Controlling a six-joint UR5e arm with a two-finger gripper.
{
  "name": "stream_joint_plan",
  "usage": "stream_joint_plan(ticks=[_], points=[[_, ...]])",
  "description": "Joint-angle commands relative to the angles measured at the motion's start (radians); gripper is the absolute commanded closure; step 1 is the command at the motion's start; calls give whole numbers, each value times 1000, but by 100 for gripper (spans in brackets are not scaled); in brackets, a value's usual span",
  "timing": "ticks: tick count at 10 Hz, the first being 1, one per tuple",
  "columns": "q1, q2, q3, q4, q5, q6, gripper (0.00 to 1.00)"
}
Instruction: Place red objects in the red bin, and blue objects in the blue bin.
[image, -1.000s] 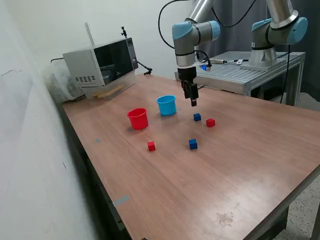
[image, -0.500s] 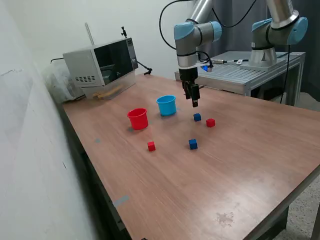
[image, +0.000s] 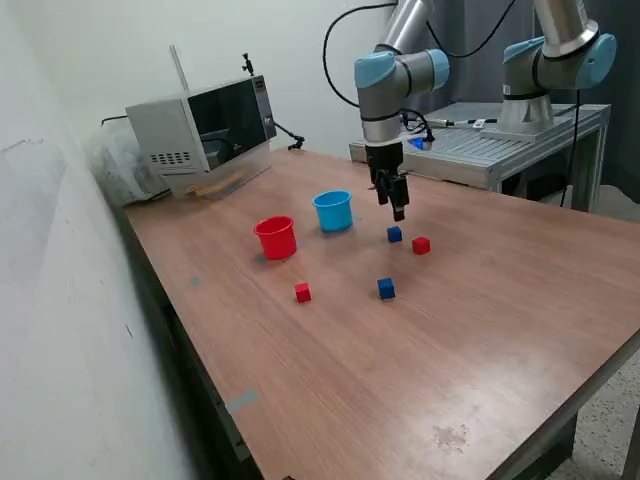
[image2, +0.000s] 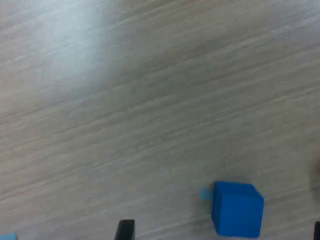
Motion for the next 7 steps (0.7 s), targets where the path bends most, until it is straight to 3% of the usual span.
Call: stream_joint_plan(ticks=[1,7], points=[[6,14,1,-7,0,-4,0],[20,36,-2,-31,3,-40,0]])
